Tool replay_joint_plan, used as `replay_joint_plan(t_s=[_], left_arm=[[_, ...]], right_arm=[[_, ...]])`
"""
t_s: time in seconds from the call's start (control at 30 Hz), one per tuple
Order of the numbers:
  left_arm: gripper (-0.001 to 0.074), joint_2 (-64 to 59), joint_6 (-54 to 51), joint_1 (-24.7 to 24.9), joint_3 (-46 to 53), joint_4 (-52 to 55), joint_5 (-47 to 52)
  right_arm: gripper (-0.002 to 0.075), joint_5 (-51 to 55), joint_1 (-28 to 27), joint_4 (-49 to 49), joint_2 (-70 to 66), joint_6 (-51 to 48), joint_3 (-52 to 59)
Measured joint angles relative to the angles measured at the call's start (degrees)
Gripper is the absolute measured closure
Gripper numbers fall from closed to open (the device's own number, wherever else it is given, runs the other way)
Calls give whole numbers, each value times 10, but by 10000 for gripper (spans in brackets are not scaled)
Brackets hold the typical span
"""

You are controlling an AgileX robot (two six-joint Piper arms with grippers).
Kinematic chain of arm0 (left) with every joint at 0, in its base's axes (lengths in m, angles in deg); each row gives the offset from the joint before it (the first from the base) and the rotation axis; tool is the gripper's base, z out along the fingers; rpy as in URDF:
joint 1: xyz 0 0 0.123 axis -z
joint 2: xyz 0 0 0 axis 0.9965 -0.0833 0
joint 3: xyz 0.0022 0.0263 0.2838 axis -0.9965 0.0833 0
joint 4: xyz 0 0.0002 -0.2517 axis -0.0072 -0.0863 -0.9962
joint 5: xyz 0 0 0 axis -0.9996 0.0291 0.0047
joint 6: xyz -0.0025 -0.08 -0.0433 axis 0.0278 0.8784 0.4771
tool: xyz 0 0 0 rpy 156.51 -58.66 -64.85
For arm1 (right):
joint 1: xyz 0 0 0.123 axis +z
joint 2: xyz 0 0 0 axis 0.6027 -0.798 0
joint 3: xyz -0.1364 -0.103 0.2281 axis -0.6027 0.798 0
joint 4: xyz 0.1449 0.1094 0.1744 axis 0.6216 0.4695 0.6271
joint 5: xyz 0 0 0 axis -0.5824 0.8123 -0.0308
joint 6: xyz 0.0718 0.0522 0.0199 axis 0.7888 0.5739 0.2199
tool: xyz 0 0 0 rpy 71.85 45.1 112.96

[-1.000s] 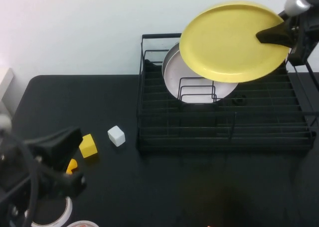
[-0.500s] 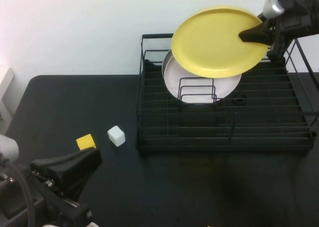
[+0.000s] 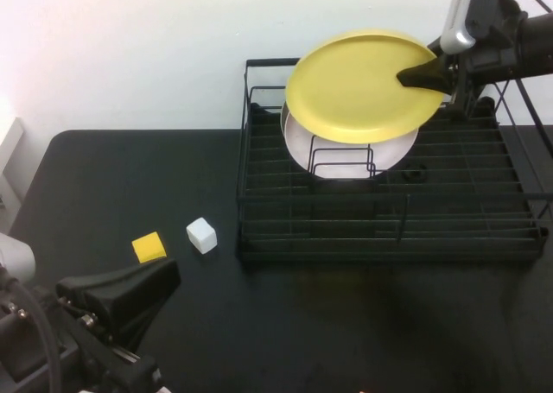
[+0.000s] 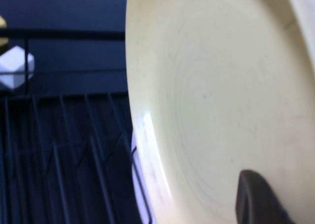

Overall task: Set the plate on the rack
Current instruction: Place the plate on the rack

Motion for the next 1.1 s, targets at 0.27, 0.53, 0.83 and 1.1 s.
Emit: replay_joint_plan(t_s=[0.27,0.53,0.83,1.1], left_arm=[[736,0,-1,0,0,1,0],[736,0,-1,0,0,2,0],[736,0,-1,0,0,2,0],[736,0,-1,0,1,2,-2]], right_arm=[[600,-38,30,37,-7,-52,-1],[600,-58,39,22,-12,-53,-1],[600,-74,39,-5,-12,-13,-1],[600,-74,39,-27,-12,24,-1]])
